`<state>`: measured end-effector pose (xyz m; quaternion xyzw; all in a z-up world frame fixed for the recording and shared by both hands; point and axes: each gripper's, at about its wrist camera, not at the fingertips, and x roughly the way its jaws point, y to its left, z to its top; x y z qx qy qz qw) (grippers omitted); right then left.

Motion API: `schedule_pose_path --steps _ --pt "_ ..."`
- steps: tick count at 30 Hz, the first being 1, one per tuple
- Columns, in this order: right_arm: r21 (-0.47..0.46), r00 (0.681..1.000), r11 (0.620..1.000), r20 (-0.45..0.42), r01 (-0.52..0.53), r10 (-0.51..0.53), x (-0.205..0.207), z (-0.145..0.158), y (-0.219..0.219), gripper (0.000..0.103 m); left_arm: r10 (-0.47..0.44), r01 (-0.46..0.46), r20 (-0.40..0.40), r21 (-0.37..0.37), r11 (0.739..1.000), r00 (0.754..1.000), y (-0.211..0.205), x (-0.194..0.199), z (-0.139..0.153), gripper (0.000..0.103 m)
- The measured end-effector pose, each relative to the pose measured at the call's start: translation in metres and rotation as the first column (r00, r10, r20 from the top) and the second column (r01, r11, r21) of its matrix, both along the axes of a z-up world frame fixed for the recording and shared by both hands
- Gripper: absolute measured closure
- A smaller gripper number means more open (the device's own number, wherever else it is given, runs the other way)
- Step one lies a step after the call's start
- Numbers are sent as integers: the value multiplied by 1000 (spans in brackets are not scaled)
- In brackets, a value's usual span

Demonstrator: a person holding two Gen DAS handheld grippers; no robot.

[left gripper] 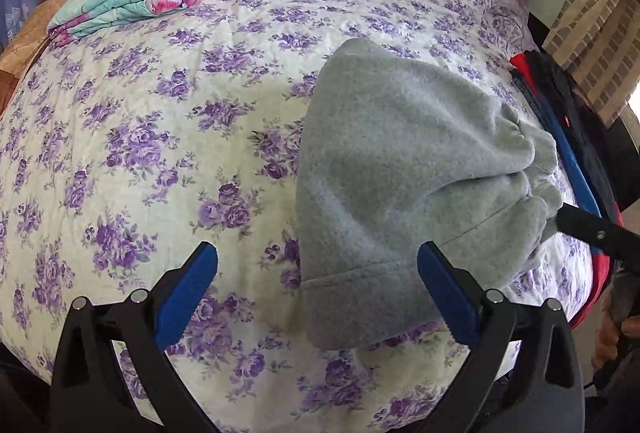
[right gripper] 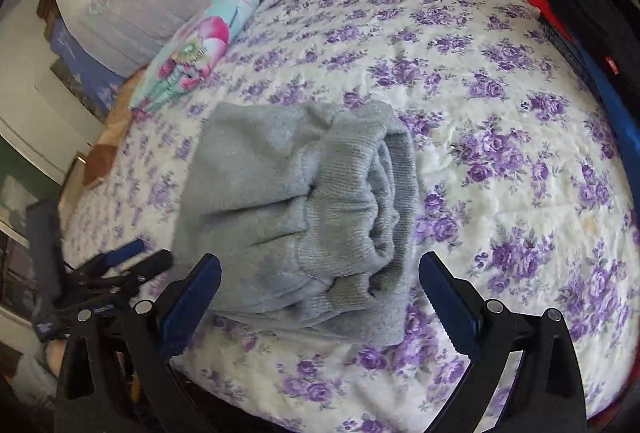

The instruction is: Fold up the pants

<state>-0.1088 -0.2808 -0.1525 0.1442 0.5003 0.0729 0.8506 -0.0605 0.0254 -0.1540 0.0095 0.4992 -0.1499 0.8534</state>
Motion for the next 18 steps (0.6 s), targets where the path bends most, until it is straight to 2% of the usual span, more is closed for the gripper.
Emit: schedule_pose_path --steps 2,5,7,12,18 --pt "-10 997 1000 -81 0 0 1 -22 -3 4 4 -4 4 3 1000 1000 2 -1 0 5" --pt "113 993 993 -117 36 -22 -3 -39 -17 4 22 -22 11 -1 1000 1000 7 -1 1 5" --pt "162 990 985 -137 57 -35 -4 -43 -22 4 32 -32 12 -7 999 999 10 0 2 5" --pt "135 993 989 -108 54 -39 -10 -29 -19 4 40 -40 11 -11 999 999 14 2 1 5" --pt "185 990 974 -83 132 -118 -20 -19 -35 4 25 -25 -1 -11 1000 1000 15 3 -2 5"
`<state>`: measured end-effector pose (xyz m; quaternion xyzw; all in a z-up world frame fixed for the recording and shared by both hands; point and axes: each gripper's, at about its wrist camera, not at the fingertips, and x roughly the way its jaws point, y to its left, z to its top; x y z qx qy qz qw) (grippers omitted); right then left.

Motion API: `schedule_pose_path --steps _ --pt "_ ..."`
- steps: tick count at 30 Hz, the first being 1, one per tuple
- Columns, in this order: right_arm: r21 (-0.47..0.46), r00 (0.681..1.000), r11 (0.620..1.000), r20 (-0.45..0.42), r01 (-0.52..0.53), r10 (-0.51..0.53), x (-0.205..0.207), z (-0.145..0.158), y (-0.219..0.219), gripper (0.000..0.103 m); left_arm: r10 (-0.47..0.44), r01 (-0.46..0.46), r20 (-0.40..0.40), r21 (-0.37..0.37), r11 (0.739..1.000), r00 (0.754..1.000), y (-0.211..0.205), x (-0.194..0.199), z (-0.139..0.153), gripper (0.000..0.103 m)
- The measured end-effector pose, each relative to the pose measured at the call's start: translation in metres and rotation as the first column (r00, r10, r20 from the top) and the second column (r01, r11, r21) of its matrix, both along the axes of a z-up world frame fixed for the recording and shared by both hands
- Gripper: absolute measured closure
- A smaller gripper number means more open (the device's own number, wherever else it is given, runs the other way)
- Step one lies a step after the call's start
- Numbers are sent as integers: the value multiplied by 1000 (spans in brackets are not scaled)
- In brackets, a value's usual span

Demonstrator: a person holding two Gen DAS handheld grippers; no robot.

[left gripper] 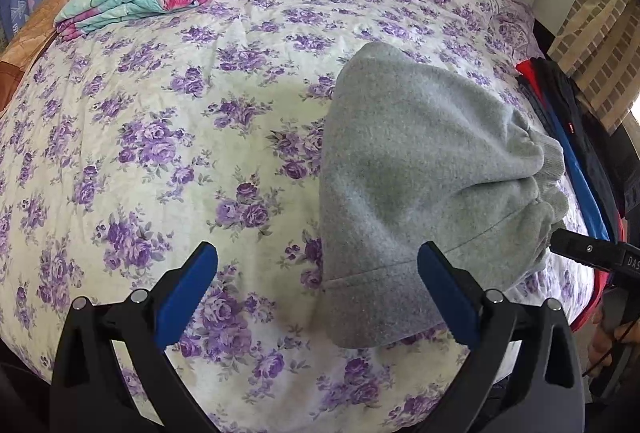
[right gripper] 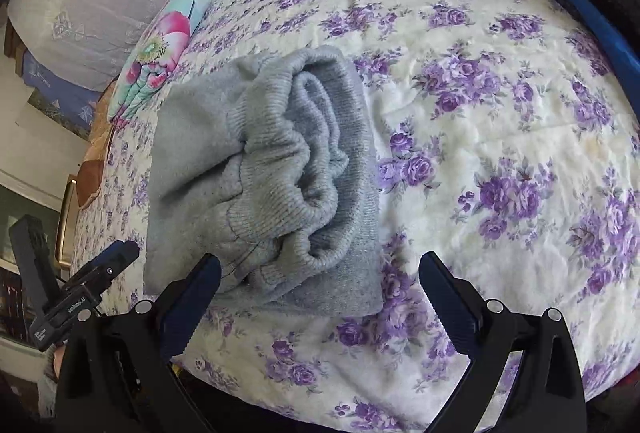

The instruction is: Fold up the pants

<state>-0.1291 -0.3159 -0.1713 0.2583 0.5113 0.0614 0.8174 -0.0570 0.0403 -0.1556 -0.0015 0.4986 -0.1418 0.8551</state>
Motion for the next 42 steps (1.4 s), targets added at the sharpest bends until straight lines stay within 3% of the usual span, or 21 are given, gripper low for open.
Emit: schedule_pose_path --steps 7,12,15,20,27,37,42 --pt "26 993 996 73 90 -92 -12 15 -37 4 0 0 -21 -6 1000 1000 -11 13 -8 5" --pt "72 994 996 91 48 -54 15 16 -51 4 -19 18 -45 -11 1000 999 -22 24 -10 5" --pt "124 995 992 103 -14 1 35 15 -50 4 -62 53 -78 -113 992 995 -20 28 -11 5" --pt "131 993 987 87 -97 86 64 8 -42 4 -113 61 -164 -295 954 980 -15 31 -28 5" --pt "219 992 969 65 -116 104 93 -10 -45 4 -139 34 -270 -361 932 953 -23 39 -58 5" --pt "376 986 911 80 -167 148 132 -37 -41 4 -142 24 -275 -390 920 951 -43 58 -69 4" --pt "400 983 899 81 -181 162 140 -51 -37 4 -138 31 -225 -421 907 964 -41 54 -72 4"
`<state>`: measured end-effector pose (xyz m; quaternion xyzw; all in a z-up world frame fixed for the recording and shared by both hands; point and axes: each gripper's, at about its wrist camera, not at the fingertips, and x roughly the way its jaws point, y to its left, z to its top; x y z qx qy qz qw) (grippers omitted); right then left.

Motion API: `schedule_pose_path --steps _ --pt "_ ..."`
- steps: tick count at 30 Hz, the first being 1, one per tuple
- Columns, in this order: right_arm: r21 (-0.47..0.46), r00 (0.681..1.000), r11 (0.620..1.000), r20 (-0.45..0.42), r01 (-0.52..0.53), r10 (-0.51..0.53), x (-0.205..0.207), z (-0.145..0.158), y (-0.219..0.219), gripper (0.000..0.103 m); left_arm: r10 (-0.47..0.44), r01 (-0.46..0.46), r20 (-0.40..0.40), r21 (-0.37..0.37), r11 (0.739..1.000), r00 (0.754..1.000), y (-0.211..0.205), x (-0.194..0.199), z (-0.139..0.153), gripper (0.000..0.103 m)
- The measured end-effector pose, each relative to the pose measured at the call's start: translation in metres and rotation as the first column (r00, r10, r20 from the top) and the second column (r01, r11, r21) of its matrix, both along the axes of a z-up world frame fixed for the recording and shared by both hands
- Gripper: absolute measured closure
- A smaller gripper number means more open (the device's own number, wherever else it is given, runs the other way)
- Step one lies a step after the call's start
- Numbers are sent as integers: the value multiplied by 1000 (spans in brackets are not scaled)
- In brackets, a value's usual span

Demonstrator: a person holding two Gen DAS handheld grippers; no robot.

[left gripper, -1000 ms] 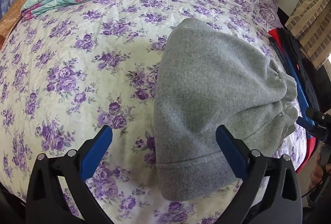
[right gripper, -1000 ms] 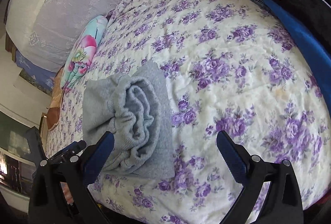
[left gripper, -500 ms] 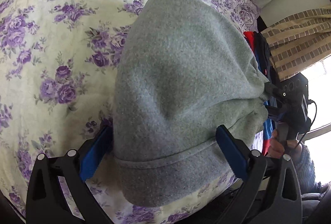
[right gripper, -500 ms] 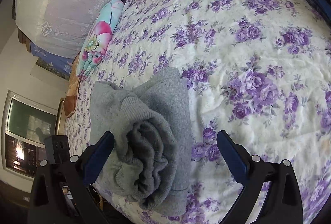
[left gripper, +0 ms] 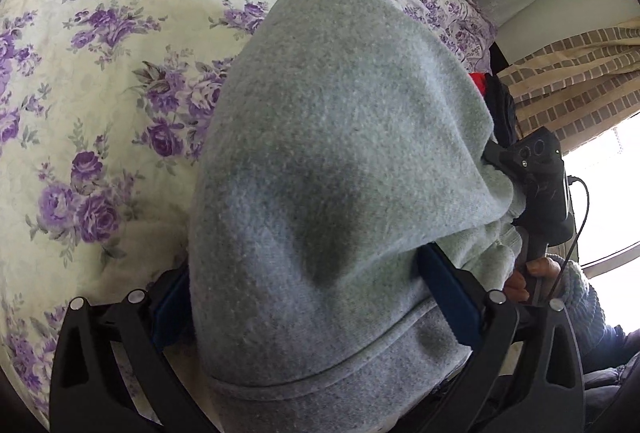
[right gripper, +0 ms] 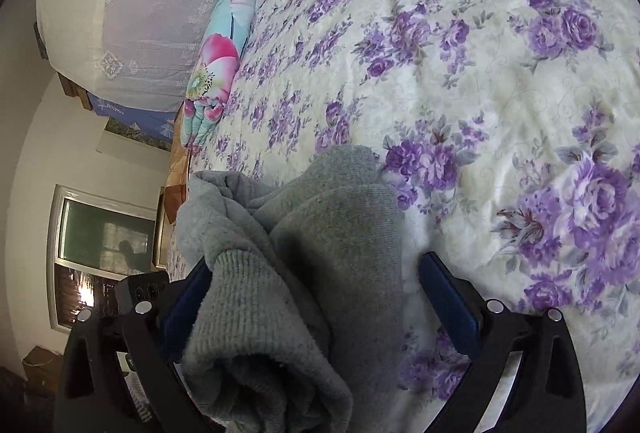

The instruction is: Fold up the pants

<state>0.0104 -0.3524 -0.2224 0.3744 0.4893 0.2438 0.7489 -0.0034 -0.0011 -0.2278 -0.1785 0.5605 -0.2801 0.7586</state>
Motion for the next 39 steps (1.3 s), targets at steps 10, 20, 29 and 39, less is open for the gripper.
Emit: schedule_pose_path --steps 10,20,29,39 --pt "-8 999 999 13 -39 39 6 0 3 4 -35 41 59 -101 994 998 12 -10 -5 4" --pt "-46 997 996 17 -78 79 -4 6 16 17 -54 58 39 -103 993 998 10 -26 0 27" --pt "-125 995 991 88 -41 52 -26 40 23 52 -29 43 94 -143 989 995 18 -30 17 63" --pt "-106 935 994 353 2 36 -6 182 9 55 -72 127 369 -125 984 927 7 -4 147 68"
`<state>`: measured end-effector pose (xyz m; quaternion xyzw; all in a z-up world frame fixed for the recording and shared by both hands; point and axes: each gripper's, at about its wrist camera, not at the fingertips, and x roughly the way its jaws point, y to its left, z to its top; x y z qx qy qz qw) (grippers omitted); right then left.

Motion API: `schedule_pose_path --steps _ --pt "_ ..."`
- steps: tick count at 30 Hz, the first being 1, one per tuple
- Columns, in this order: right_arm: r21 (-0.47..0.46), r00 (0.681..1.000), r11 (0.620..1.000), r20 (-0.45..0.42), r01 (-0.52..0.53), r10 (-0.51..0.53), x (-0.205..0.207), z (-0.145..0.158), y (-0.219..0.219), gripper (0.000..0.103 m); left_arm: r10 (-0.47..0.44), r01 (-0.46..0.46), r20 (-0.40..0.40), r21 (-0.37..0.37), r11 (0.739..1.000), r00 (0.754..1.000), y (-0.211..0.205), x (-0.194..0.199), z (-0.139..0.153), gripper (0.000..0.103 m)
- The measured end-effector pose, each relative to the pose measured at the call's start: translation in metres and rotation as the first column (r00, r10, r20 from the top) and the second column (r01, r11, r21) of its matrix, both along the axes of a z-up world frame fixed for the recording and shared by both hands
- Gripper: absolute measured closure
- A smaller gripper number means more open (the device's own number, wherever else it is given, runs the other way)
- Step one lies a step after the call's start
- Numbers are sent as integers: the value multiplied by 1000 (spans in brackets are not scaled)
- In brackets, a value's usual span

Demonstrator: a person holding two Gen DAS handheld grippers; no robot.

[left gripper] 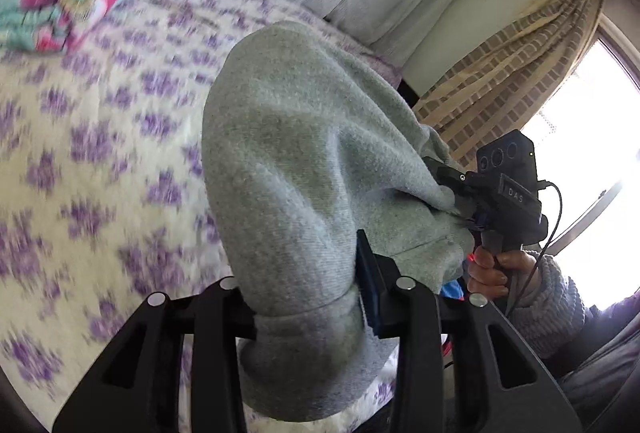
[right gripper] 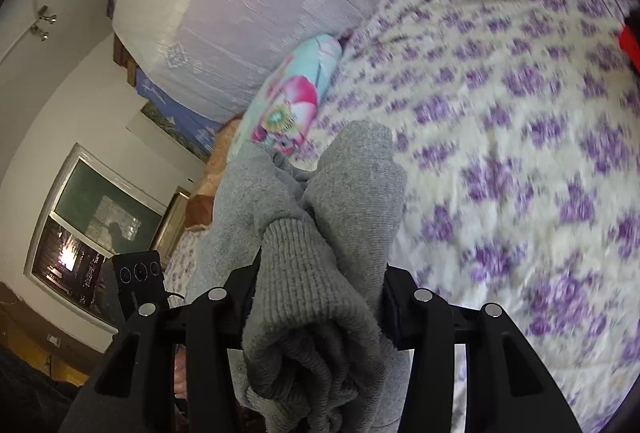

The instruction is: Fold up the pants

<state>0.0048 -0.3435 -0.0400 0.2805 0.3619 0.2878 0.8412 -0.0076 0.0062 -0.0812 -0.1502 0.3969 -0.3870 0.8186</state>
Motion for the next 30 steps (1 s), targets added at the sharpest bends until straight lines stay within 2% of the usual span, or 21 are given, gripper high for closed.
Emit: schedule_pose_path --steps 3,7,10,13,16,19,25,30 --pt "11 996 1000 93 2 -3 40 57 -11 55 -13 12 96 11 1000 995 -14 42 62 68" --pt "8 979 1000 201 23 -24 106 122 -28 55 -8 3 179 31 1000 984 -37 112 135 68" --pt "-17 963 998 265 56 -49 154 148 -36 55 12 -28 238 62 998 971 -55 155 168 68" --pt "-43 951 995 299 88 -71 198 150 -41 55 53 -73 240 72 995 969 -71 200 181 68" --pt "-81 947 991 311 108 -78 242 136 -42 55 97 -121 232 90 989 968 -84 243 173 68" --pt "-107 954 988 290 109 -74 285 108 -38 55 126 -152 205 114 982 971 -90 282 148 68" --pt "-169 980 983 197 68 -34 364 29 -23 55 200 -209 79 132 969 977 -89 352 69 68" --pt "-198 992 979 128 49 -24 414 -41 -12 55 243 -238 -23 146 960 970 -85 397 -5 68"
